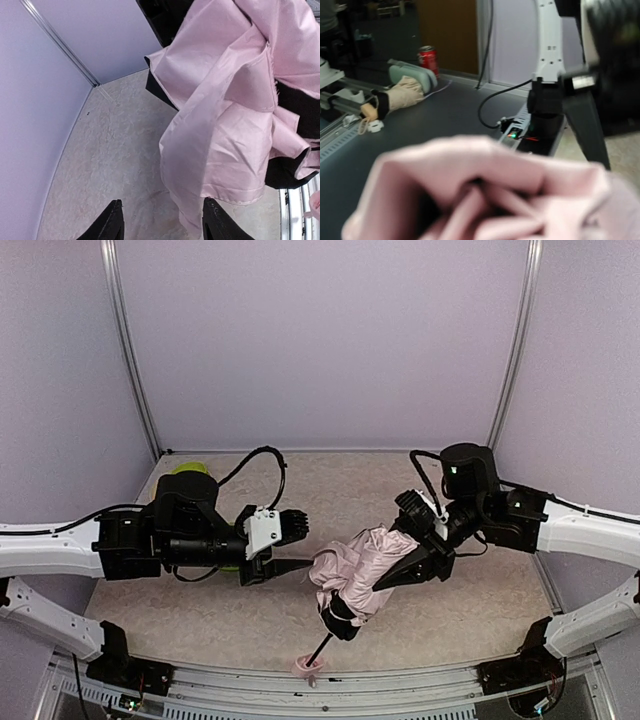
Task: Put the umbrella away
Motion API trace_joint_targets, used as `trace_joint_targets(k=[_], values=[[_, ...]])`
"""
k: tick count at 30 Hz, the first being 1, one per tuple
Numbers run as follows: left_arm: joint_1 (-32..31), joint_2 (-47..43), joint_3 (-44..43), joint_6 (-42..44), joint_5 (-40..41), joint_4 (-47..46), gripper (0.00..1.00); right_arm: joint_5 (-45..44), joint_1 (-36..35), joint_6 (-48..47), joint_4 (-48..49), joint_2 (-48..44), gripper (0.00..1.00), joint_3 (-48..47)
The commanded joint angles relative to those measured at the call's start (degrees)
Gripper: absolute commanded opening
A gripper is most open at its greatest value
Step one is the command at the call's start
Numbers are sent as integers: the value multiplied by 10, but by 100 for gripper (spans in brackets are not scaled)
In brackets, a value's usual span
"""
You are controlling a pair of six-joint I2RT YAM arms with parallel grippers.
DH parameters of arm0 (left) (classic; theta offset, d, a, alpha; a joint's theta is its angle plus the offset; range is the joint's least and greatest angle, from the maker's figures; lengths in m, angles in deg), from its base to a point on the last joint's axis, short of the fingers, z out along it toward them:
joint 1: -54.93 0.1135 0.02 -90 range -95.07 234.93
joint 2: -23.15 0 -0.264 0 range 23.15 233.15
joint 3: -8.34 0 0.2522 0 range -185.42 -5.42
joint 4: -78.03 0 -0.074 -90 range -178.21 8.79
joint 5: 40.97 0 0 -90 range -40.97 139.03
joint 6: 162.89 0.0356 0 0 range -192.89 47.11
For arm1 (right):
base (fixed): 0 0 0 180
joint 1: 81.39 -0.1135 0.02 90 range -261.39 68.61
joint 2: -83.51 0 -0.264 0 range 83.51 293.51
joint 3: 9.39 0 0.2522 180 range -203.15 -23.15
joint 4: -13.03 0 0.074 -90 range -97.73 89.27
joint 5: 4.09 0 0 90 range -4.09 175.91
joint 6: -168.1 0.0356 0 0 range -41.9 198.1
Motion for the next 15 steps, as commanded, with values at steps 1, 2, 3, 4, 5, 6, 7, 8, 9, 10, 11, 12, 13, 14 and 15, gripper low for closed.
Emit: trace_joint_targets(k=[1,2,3,4,5,6,7,8,9,10,11,12,13,14,15], values=[[15,21,-12,60,10,-19,50,33,-3,-45,-64,-15,0,-28],[21,24,-3,59,-17,-18,50,24,-3,-44,-62,-20,0,-24],[23,26,10,59,-39,-24,55,18,-3,-44,-62,-26,0,-22],[23,26,24,59,-68,-34,64,13,-3,-44,-62,-30,0,-19],[24,27,36,59,-95,-51,70,10,-2,-44,-60,-34,0,-17],[24,31,42,57,-115,-60,74,9,-2,-44,-55,-37,0,-14],[24,38,47,52,-123,-78,76,9,-3,-45,-54,-38,0,-13],[24,45,52,38,-120,-103,76,11,-2,-47,-53,-38,0,-14],[26,52,56,25,-117,-127,76,11,-2,-48,-54,-35,0,-16],[28,60,58,15,-123,-148,76,11,-2,-50,-56,-32,0,-19],[29,68,59,4,-130,-167,76,11,-2,-51,-60,-30,0,-22],[29,75,60,-9,-129,-186,75,13,-2,-55,-67,-28,0,-27],[30,83,63,-19,-122,-203,73,15,-3,-60,-72,-27,0,-30],[31,90,65,-23,-114,-219,68,16,-2,-61,-76,-26,0,-31],[31,98,65,-25,-104,-228,63,15,-3,-62,-77,-27,0,-33]])
